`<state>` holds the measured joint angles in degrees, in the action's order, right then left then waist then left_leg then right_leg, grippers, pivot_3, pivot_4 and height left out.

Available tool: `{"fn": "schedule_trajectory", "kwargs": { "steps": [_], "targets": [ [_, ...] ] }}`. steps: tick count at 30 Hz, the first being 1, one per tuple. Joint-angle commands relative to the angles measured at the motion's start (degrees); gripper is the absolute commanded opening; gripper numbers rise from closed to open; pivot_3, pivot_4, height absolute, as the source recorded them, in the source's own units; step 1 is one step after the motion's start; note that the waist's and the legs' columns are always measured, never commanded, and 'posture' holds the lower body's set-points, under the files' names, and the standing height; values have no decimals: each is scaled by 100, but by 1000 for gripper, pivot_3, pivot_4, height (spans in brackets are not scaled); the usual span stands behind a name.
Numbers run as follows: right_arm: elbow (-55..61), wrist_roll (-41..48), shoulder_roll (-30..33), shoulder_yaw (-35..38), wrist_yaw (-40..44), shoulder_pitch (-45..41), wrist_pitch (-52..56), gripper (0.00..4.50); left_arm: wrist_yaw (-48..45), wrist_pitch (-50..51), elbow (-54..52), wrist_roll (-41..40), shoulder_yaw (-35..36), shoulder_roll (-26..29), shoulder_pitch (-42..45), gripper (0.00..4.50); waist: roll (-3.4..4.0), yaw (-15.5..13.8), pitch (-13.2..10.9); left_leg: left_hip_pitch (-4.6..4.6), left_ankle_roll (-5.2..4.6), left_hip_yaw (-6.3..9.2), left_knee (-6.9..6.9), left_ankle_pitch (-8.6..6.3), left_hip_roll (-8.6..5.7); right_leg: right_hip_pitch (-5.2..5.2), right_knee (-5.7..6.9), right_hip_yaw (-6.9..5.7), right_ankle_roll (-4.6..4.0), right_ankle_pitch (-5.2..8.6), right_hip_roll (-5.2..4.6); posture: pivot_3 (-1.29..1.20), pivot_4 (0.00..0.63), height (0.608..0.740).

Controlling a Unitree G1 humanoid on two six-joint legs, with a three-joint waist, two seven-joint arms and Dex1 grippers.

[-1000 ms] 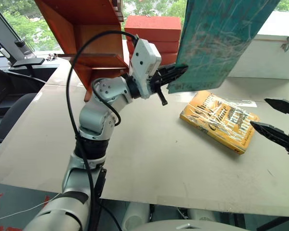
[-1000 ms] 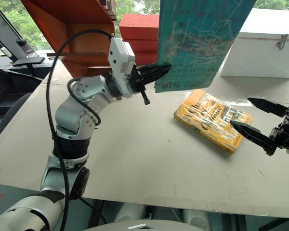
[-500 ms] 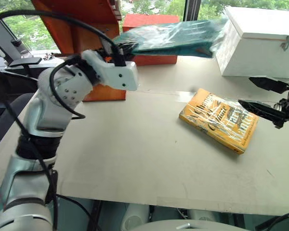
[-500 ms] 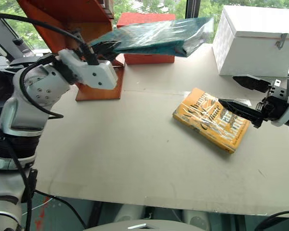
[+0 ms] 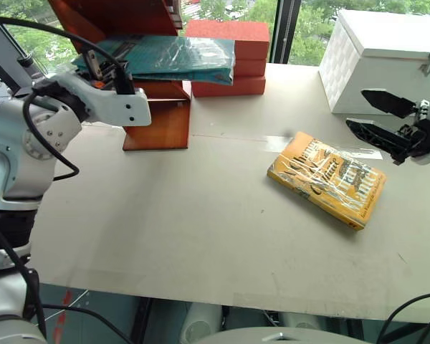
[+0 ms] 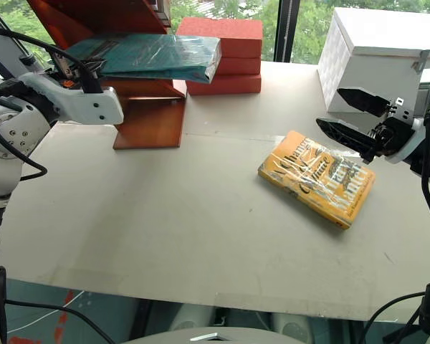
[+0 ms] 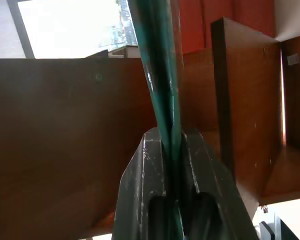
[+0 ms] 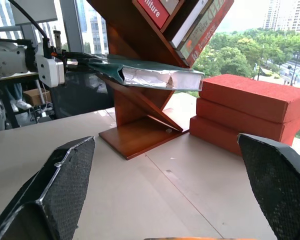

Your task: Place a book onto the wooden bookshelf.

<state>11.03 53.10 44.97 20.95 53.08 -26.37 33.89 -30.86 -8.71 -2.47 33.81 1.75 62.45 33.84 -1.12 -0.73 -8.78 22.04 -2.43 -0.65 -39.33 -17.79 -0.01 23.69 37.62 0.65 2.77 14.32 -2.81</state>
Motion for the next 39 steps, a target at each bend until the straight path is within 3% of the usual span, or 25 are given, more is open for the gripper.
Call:
{"fn": "schedule_trajectory", "kwargs": {
  "steps": [1, 16, 20, 25, 27, 35, 39],
  "targets": [
    [81, 38, -37, 82, -44, -113, -50, 4500, 166, 10, 108, 44, 291, 221, -47, 87, 0, 3, 0, -1, 0, -1, 0, 0, 0, 0, 1, 0, 0, 0, -3, 0, 150, 740],
    [161, -91, -197, 119, -114, 69, -120, 4500, -252, 502, 288, 5, 284, 543, -270, 87, 0, 110, 0, -11, -20, -17, 1, -11, 4, 5, 18, 14, 0, 0, -2, 0, 150, 740],
    [113, -139, -202, 118, -106, 48, -184, 4500, -313, 678, 196, -29, 359, 537, -358, 1470, 1, 157, 0, -15, -21, -20, 1, -12, 6, 5, 22, 18, 0, 0, 0, 0, 150, 740],
    [104, -160, -231, 104, -95, 62, -207, 4500, -324, 1125, -7, -158, 673, 439, -600, 3809, 0, 139, 0, -7, -21, -21, 1, -12, 7, 14, 21, 18, 0, 0, -1, 0, 150, 740],
    [90, -173, -239, 105, -85, 68, -216, 4500, -300, 1262, -109, -129, 828, 464, -762, 4469, 0, 136, 0, -6, -21, -21, 1, -12, 7, 14, 22, 17, 0, 0, -4, 0, 150, 740],
    [-6, -268, -276, 74, -31, 47, -259, 4500, -22, 1516, -572, -132, 1383, 358, -1260, 4469, 0, 133, 0, -8, -22, -21, 1, -13, 7, 14, 21, 19, 0, 0, -9, 0, 150, 740],
    [13, -361, -202, 98, 67, 201, -305, 4500, 259, 1174, -929, -373, 2085, 93, -1933, 4469, 0, 143, 0, -6, -22, -20, 4, -13, 7, 15, 20, 24, 0, 0, -20, 0, 150, 740]
  ]
}}
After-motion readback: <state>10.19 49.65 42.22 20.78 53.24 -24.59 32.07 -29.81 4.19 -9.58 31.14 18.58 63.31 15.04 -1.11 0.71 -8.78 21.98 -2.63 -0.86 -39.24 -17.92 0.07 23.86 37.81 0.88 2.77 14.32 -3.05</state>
